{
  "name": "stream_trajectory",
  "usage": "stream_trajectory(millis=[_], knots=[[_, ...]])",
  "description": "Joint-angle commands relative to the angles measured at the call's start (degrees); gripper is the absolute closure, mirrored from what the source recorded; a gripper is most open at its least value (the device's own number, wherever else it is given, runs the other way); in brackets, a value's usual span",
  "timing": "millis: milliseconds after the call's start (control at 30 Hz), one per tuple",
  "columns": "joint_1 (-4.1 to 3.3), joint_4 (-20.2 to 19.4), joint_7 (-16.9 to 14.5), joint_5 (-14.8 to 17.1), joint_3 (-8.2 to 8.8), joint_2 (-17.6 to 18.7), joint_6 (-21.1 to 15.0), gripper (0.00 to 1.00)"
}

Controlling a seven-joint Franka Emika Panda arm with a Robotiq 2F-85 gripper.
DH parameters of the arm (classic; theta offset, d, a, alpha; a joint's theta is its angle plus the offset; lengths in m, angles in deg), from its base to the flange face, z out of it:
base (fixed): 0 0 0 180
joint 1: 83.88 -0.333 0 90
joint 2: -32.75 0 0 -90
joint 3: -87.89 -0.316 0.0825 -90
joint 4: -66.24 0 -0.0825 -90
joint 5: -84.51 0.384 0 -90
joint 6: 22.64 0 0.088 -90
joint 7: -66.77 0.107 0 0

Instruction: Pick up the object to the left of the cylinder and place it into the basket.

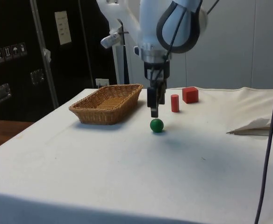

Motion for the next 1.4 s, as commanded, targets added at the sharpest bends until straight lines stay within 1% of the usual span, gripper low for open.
stream_trajectory(millis=[0,67,100,133,167,400,433,467,533,600,700,733,767,1000,1033,1067,1133,1300,1333,1367], knots=[[0.57,-0.6,-1.5,2.1,-1.09,-0.9,-0.6,0.0],[0.63,-0.7,-2.0,2.6,-1.2,-0.7,-0.7,0.0],[0.63,-0.6,-2.7,3.7,-1.38,-0.4,-0.7,0.0],[0.0,0.0,-1.5,2.1,-0.17,0.6,-0.1,0.0],[0.63,-0.6,-3.0,4.3,-1.49,-0.2,-0.8,0.0],[0.8,-0.5,-5.8,8.7,-2.52,1.4,-1.8,0.0],[0.0,0.1,-4.8,7.3,-1.2,2.8,-1.5,0.0],[0.8,-0.4,-6.2,9.2,-2.64,1.7,-1.9,0.0],[0.86,-0.3,-7.1,10.7,-2.98,2.2,-2.3,0.0],[0.86,-0.3,-7.4,11.2,-3.09,2.3,-2.5,0.0],[0.86,-0.1,-8.2,12.7,-3.5,3.0,-2.8,0.0],[0.0,0.2,-7.0,10.9,-1.95,4.0,-2.3,0.0],[0.92,0.0,-8.4,13.0,-3.55,3.2,-2.9,0.0],[1.09,0.8,-9.1,15.0,-4.47,4.5,-3.0,0.0],[0.0,1.0,-7.7,13.2,-2.81,5.6,-2.5,0.0],[1.2,1.1,-9.3,15.6,-4.7,4.9,-2.9,0.0],[1.2,1.3,-9.5,15.9,-4.76,5.1,-2.9,0.0],[1.32,1.9,-10.7,18.1,-5.39,6.4,-3.0,0.0],[1.38,2.1,-11.2,19.0,-5.61,6.8,-3.0,0.0],[0.0,2.2,-9.6,16.9,-3.67,7.8,-2.5,0.0]])
